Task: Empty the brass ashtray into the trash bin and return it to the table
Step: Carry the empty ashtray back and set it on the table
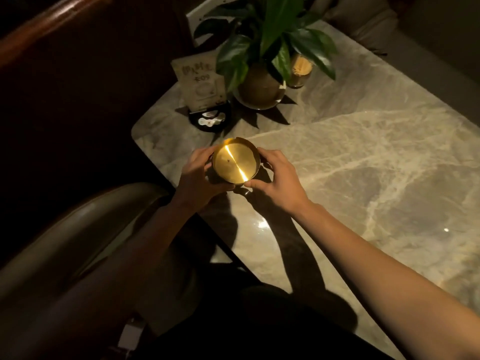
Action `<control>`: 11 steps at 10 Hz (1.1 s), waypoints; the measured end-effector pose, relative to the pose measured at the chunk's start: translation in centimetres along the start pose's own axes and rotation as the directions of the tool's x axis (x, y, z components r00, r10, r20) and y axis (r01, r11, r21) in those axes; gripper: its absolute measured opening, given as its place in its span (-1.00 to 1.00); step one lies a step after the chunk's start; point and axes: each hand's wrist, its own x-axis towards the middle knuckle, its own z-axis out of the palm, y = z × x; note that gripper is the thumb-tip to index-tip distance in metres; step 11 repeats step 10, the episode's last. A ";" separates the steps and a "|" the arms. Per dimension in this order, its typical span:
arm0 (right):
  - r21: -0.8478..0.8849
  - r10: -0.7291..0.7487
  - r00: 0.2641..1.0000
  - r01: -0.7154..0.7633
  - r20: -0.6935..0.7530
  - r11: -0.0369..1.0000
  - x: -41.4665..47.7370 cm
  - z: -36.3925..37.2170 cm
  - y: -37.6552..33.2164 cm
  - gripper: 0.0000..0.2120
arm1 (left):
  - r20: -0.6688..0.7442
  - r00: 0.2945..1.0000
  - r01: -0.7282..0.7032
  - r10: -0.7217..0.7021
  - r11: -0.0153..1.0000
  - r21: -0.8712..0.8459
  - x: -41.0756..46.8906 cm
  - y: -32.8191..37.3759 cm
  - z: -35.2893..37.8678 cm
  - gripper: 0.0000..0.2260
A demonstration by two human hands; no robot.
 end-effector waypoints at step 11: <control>-0.147 0.021 0.982 0.007 0.188 0.989 10.4 8.9 -2.5 -0.34 | -0.173 0.966 0.186 -0.190 0.982 -0.042 3.5 -9.1 -2.4 -0.21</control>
